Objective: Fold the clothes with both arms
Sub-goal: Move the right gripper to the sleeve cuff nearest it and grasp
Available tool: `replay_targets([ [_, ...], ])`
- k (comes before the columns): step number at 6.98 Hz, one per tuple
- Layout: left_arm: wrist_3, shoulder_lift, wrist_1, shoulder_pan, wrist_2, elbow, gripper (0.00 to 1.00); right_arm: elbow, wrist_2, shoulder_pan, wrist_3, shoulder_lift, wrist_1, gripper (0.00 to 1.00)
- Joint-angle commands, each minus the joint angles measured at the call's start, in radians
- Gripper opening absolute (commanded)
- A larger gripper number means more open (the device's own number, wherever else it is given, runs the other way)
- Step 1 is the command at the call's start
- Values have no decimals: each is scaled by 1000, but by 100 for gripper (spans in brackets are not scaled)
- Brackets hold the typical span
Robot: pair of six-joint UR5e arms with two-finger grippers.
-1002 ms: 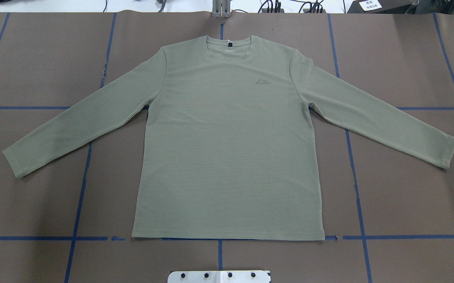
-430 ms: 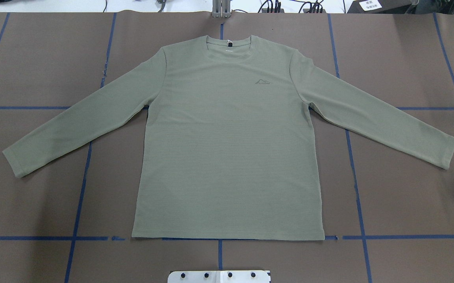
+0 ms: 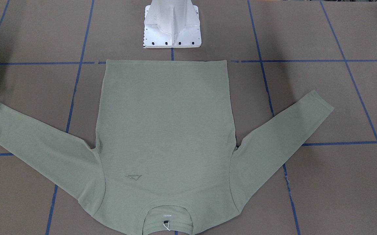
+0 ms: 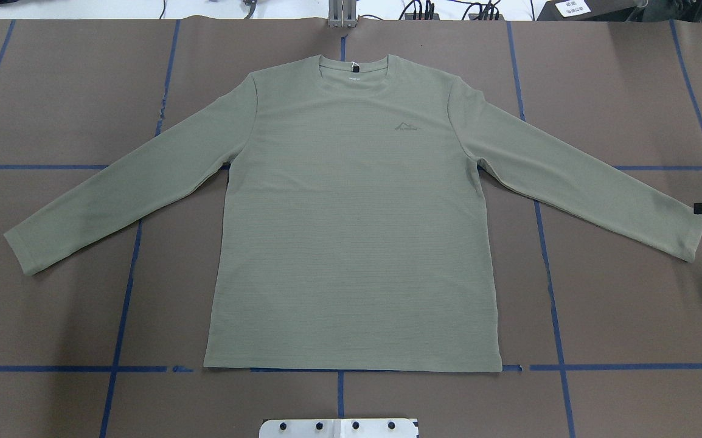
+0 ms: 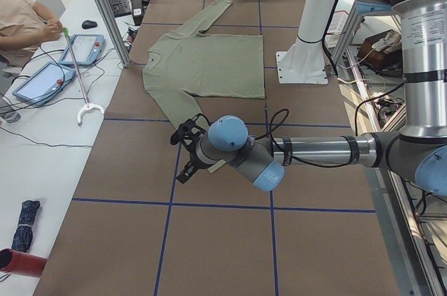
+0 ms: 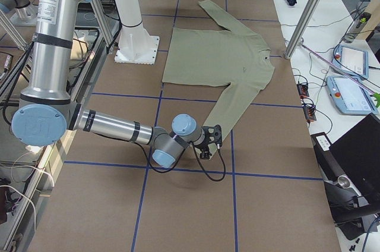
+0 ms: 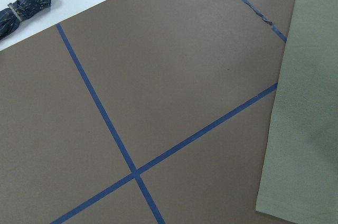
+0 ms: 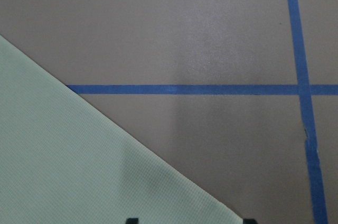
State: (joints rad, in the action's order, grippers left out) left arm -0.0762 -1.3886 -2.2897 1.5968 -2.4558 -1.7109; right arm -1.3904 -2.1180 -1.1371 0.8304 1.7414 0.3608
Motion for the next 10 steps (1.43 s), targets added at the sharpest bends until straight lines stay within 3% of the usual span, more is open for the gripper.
replay_targets([
  [1, 1, 0, -5, 0, 0, -1, 100, 49, 10, 8, -4, -25, 0, 70],
  [3, 1, 0, -5, 0, 0, -1, 100, 99, 27, 23, -5, -65, 0, 70],
  [10, -1, 0, -5, 0, 0, 0, 100, 111, 30, 46, -7, -40, -51, 68],
])
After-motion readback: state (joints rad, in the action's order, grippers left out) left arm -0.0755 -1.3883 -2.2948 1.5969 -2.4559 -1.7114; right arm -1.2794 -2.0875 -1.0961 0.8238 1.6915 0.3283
